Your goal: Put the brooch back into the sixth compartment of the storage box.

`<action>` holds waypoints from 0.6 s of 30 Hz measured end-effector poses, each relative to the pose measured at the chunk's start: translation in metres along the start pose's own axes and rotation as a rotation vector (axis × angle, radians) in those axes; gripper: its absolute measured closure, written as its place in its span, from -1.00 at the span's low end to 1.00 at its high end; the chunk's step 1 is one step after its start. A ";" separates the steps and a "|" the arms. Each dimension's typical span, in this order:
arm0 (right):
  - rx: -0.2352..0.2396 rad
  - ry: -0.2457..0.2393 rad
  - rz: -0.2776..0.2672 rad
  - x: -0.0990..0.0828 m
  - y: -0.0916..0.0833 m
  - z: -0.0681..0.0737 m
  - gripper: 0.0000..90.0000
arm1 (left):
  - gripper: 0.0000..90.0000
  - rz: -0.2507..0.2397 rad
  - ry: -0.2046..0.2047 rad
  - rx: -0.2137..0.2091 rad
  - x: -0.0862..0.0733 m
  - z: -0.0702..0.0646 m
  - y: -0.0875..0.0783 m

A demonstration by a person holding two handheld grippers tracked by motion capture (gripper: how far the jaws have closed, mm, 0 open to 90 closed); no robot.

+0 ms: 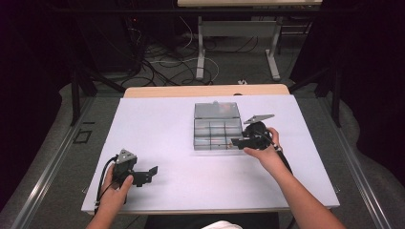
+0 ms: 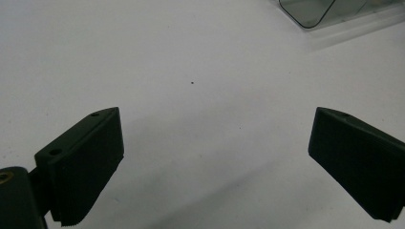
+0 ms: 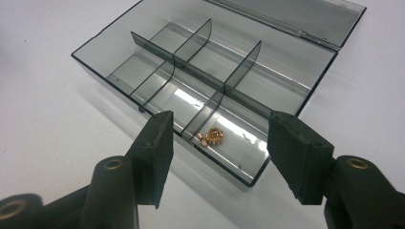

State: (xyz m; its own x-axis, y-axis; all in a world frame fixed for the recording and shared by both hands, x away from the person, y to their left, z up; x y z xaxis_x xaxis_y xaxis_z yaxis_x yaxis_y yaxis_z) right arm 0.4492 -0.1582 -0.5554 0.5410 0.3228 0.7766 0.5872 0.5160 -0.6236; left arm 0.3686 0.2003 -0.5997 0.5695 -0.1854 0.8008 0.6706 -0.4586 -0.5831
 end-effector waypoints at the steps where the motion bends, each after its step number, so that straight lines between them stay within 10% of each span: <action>1: 0.000 0.000 0.001 -0.001 -0.002 0.000 -0.12 | -0.89 0.000 0.000 0.000 0.000 0.000 0.000; 18: -0.025 -0.018 -0.073 -0.020 -0.041 -0.003 -0.59 | -0.89 0.004 0.006 0.000 0.000 0.000 -0.001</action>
Point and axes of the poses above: each handheld gripper's, and its own axes: y roughly forward along the jaws, x roughly out of its top, z roughly to its left, the point moved 8 cm from there along y, roughly forward along the jaws, and after that the axes turned 4 degrees about -z, right-handed, at the moved point
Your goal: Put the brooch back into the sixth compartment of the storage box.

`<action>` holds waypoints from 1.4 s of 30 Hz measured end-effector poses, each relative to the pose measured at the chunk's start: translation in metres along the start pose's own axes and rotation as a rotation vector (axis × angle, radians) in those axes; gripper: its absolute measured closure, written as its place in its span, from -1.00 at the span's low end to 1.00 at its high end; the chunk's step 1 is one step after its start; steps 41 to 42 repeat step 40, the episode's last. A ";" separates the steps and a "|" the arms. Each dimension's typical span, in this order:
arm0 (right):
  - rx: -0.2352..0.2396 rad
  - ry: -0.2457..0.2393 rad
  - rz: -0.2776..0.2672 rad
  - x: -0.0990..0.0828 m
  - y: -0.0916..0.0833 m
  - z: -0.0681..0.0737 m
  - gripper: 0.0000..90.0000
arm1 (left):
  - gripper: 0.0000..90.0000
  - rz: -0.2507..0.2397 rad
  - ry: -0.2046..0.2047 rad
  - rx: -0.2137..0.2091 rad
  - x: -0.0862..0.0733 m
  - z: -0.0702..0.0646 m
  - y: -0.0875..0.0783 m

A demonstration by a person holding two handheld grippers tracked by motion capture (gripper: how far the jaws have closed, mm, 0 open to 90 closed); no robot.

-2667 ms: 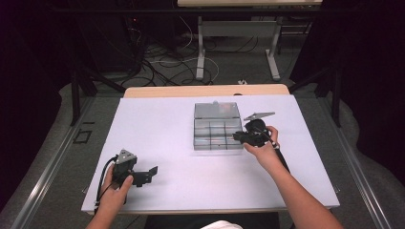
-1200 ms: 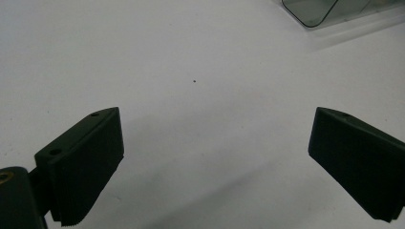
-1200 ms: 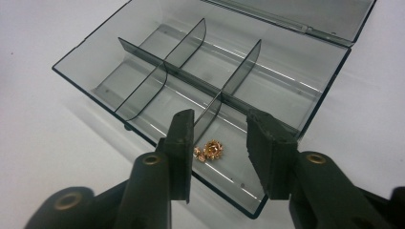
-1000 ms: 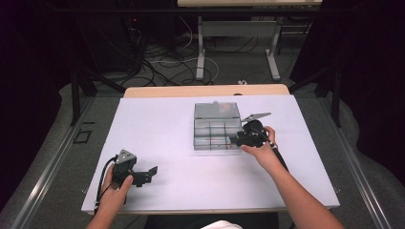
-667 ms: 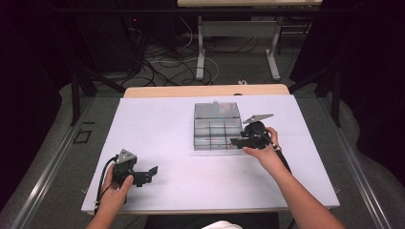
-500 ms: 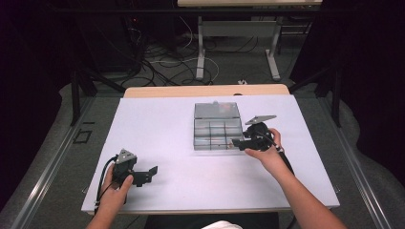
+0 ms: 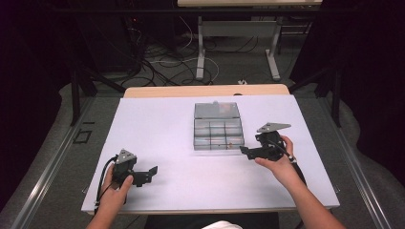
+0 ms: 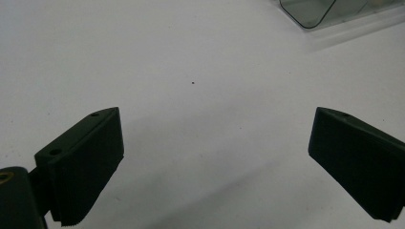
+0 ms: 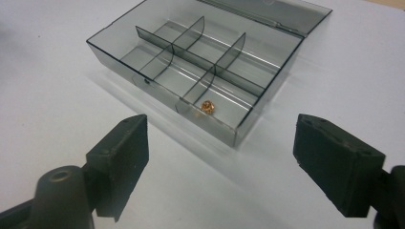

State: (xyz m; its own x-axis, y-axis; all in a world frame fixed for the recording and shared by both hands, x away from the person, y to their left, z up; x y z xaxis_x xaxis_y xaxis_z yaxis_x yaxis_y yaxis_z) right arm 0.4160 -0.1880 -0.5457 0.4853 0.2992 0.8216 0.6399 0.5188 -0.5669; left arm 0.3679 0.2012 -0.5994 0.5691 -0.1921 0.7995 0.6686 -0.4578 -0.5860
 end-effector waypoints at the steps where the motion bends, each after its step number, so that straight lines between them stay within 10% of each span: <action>1: -0.004 0.007 0.004 -0.003 -0.003 -0.001 -0.61 | -0.89 0.000 0.001 0.001 0.000 0.000 0.000; 28: -0.112 0.158 -0.036 -0.065 -0.040 -0.058 -0.98 | -0.89 -0.002 -0.001 0.004 0.000 0.000 0.000; 42: -0.158 0.121 -0.034 -0.078 -0.036 -0.069 -1.00 | -0.89 -0.005 -0.006 0.004 0.001 0.000 0.001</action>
Point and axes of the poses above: each handheld gripper's, and its own axes: y roughly forward along the jaws, x roughly out of its top, z roughly to its left, the point moved 8 cm from there along y, roughly forward along the jaws, and after that the axes turned 4 degrees about -z, right-handed, at the moved point
